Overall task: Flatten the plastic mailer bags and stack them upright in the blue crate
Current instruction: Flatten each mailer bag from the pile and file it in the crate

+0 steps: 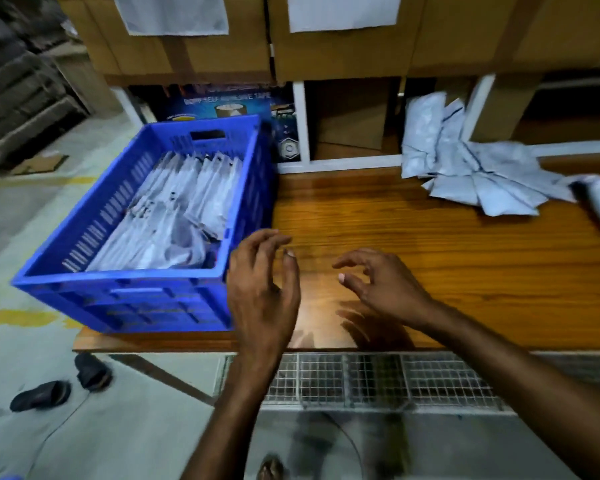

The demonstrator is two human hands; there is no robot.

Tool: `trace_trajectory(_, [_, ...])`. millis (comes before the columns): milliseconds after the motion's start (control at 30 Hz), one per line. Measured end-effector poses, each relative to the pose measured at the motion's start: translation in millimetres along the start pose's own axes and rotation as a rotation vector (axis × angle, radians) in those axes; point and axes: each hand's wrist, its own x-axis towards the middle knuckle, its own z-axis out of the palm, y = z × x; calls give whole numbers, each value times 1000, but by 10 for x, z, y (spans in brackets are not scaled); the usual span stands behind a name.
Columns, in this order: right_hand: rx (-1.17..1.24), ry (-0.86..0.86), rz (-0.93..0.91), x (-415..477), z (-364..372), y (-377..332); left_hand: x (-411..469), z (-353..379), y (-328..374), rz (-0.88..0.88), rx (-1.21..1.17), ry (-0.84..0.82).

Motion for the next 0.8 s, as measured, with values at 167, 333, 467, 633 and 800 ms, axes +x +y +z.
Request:
trace_trajectory(167, [116, 55, 158, -151, -439, 568, -148, 681, 425, -26, -75, -259])
trace_trajectory(333, [174, 144, 286, -248, -764, 1108, -175, 1425, 488, -67, -164, -499])
trace_trajectory(467, [223, 241, 380, -340, -1045, 1443, -229, 2069, 576, -41, -224, -653])
trace_trajectory(633, [162, 333, 457, -404, -1459, 2006, -394, 2870, 850, 78, -215, -876])
trace_trajectory(800, [-94, 534, 539, -269, -1959, 2822, -600, 3558, 1333, 275, -176, -1035])
